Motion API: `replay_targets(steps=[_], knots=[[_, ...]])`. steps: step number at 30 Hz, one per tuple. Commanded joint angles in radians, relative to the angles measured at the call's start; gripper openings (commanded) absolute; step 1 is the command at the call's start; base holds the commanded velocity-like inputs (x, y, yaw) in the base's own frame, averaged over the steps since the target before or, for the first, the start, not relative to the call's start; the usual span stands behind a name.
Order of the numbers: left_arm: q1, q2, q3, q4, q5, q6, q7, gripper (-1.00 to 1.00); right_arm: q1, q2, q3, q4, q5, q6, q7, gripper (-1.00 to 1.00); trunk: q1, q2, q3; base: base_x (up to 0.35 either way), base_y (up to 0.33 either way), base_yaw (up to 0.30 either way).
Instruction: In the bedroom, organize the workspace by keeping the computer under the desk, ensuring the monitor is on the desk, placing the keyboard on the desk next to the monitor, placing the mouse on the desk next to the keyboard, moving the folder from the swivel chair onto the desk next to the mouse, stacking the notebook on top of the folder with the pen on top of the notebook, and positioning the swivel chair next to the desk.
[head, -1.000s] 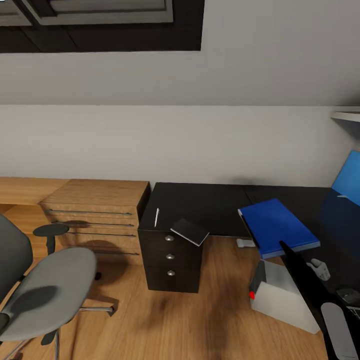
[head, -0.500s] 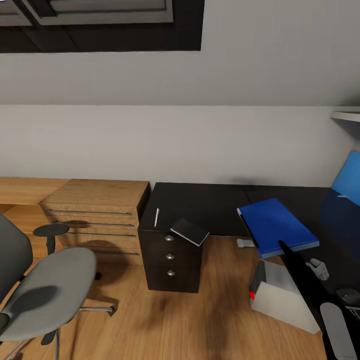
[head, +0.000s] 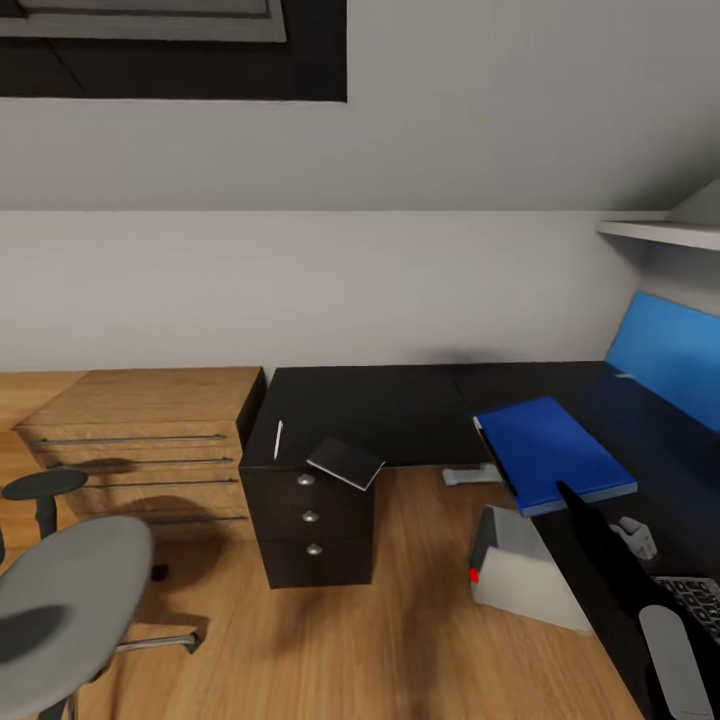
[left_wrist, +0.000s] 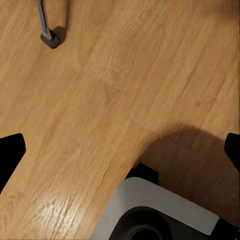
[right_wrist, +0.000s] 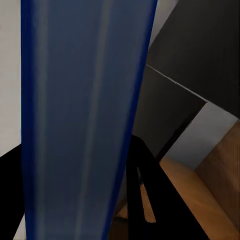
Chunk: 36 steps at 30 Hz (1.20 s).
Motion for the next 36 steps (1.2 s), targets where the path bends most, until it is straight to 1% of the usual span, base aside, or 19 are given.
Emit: replay_targets(steps=[1, 6, 8, 10, 11, 12, 13, 18, 20, 22, 23, 24, 26, 28, 30, 31, 33, 35, 36], knots=[[0.000, 0.001, -0.007, -0.001, 0.005, -0.003, 0.007, 1.00, -0.001, 0.000, -0.002, 0.000, -0.009, 0.009, 0.002, -1.00, 0.000, -0.001, -0.001, 0.000, 0.000, -0.271], [0.000, 0.001, -0.007, -0.001, 0.005, -0.003, 0.007, 1.00, -0.001, 0.001, 0.001, -0.002, -0.009, 0.009, 0.011, -1.00, 0.000, -0.001, -0.001, 0.000, 0.000, -0.088], [0.000, 0.001, -0.007, -0.001, 0.004, -0.003, 0.007, 1.00, -0.001, 0.002, 0.001, -0.003, -0.008, 0.009, 0.050, -1.00, 0.000, -0.001, -0.001, 0.000, 0.000, -0.015], [0.000, 0.001, -0.007, -0.001, 0.004, -0.003, 0.007, 1.00, -0.001, 0.001, 0.000, -0.002, -0.008, 0.012, 0.136, -1.00, 0.000, -0.001, -0.001, 0.000, 0.000, -0.007], [0.000, 0.001, -0.007, -0.001, 0.004, -0.003, 0.007, 1.00, -0.001, 0.001, 0.000, -0.002, -0.008, 0.013, 0.161, -1.00, 0.000, -0.001, -0.001, 0.000, 0.000, -0.004], [0.000, 0.001, -0.007, -0.001, 0.004, -0.003, 0.007, 1.00, -0.001, 0.001, 0.000, -0.001, -0.006, 0.017, 0.231, -1.00, 0.000, -0.001, -0.001, 0.000, 0.000, -0.002], [0.000, 0.001, -0.007, -0.001, 0.004, -0.003, 0.007, 1.00, -0.001, 0.000, 0.000, 0.003, -0.002, 0.023, 0.318, -1.00, 0.000, -0.001, -0.001, 0.000, 0.000, 0.000], [0.000, 0.001, -0.007, -0.001, 0.005, -0.003, 0.007, 1.00, -0.001, 0.000, -0.001, 0.007, -0.002, 0.025, 0.326, -1.00, 0.000, -0.001, -0.001, 0.000, 0.000, 0.000], [0.000, 0.001, -0.007, -0.001, 0.005, -0.003, 0.007, 1.00, -0.001, 0.001, -0.002, 0.044, -0.006, 0.017, 0.327, -1.00, 0.000, -0.001, -0.001, 0.000, 0.000, 0.000], [0.000, 0.001, -0.007, -0.001, 0.005, -0.003, 0.007, 1.00, -0.001, 0.001, -0.002, 0.060, -0.005, 0.014, 0.325, -1.00, 0.000, -0.001, -0.001, 0.000, 0.000, 0.000], [0.000, 0.001, -0.007, -0.001, 0.005, -0.003, 0.007, 1.00, -0.001, 0.000, -0.001, 0.068, -0.002, 0.013, 0.321, -1.00, 0.000, -0.001, -0.001, 0.000, -0.021, 0.000], [0.000, 0.001, -0.007, -0.001, 0.005, -0.003, 0.007, 1.00, -0.001, 0.000, 0.001, 0.076, 0.001, 0.012, 0.281, -1.00, 0.000, -0.001, -0.001, 0.120, -0.176, 0.000], [0.000, 0.001, -0.007, -0.001, 0.005, -0.003, 0.007, 1.00, -0.001, 0.000, 0.002, 0.080, 0.001, 0.011, 0.238, -1.00, 0.000, -0.001, -0.001, 0.160, -0.202, 0.000], [0.000, 0.001, -0.007, -0.001, 0.005, -0.003, 0.007, 1.00, -0.002, 0.000, 0.002, 0.083, -0.001, 0.006, 0.170, -1.00, 0.000, -0.001, -0.001, 0.165, -0.198, 0.000], [0.000, 0.001, -0.007, -0.001, 0.005, -0.003, 0.007, 1.00, -0.004, 0.000, 0.002, 0.083, -0.005, -0.013, 0.086, -1.00, 0.000, -0.001, -0.001, 0.075, -0.099, 0.000], [0.000, 0.001, -0.007, -0.001, 0.005, -0.003, 0.007, 1.00, -0.005, 0.000, 0.001, 0.083, -0.006, -0.019, 0.064, -1.00, 0.000, -0.001, -0.001, 0.047, -0.062, 0.000], [0.000, 0.001, -0.007, -0.001, 0.005, -0.003, 0.007, 1.00, -0.009, 0.004, 0.001, 0.083, -0.009, -0.042, -0.020, -1.00, 0.000, -0.001, -0.001, 0.025, -0.032, 0.000], [0.000, 0.001, -0.007, -0.001, 0.005, -0.003, 0.007, 1.00, -0.012, 0.018, 0.001, 0.082, -0.025, -0.054, -0.074, -1.00, 0.000, -0.001, -0.001, 0.010, -0.013, 0.000], [0.000, 0.001, -0.007, -0.001, 0.005, -0.003, 0.007, 1.00, -0.014, 0.027, 0.001, 0.083, -0.059, -0.057, -0.093, -1.00, 0.000, -0.001, -0.001, 0.004, -0.005, 0.000]])
